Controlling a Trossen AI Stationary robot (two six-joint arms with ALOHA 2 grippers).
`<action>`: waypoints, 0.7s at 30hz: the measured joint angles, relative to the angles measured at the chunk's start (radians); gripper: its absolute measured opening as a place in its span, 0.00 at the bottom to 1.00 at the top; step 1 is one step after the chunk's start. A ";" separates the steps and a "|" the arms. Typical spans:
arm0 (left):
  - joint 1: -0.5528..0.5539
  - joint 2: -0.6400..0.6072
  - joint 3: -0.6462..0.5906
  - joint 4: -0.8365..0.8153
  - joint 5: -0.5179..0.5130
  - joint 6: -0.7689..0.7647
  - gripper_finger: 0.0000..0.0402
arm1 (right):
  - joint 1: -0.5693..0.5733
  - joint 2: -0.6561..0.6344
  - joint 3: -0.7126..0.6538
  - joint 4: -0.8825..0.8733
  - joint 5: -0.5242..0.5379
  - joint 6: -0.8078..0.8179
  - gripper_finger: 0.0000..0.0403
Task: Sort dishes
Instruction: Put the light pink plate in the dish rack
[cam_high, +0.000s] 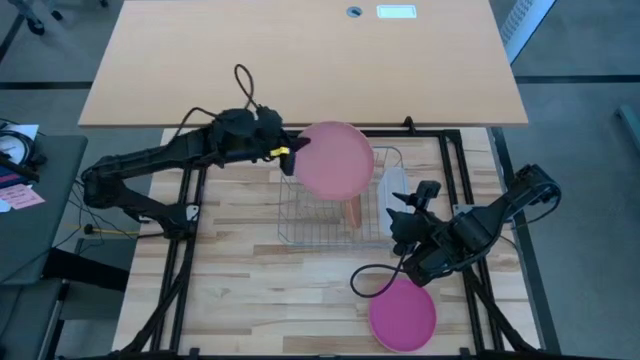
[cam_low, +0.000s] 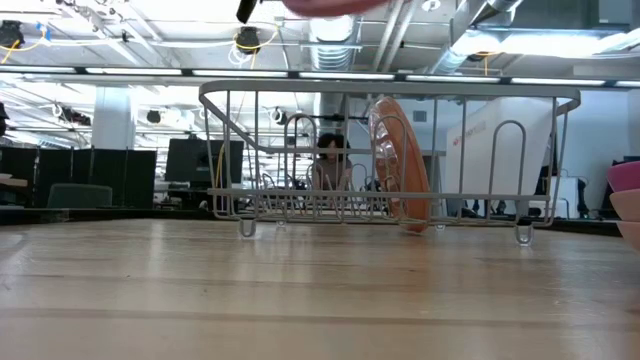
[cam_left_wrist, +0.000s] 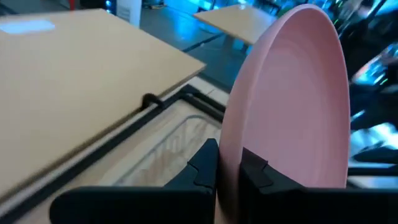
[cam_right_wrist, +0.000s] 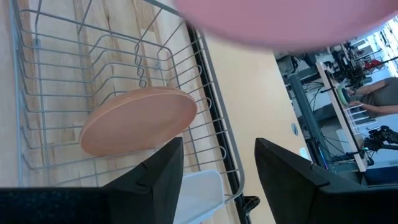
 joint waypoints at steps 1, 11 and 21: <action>0.006 -0.012 0.000 -0.013 0.025 -0.029 0.03 | 0.000 0.000 0.000 0.000 -0.001 0.000 0.50; 0.142 -0.087 0.001 -0.189 0.456 -0.183 0.03 | 0.000 0.000 0.000 0.005 -0.013 0.000 0.50; 0.303 -0.071 0.002 -0.284 0.852 -0.241 0.03 | -0.001 0.000 0.000 0.005 -0.013 0.000 0.50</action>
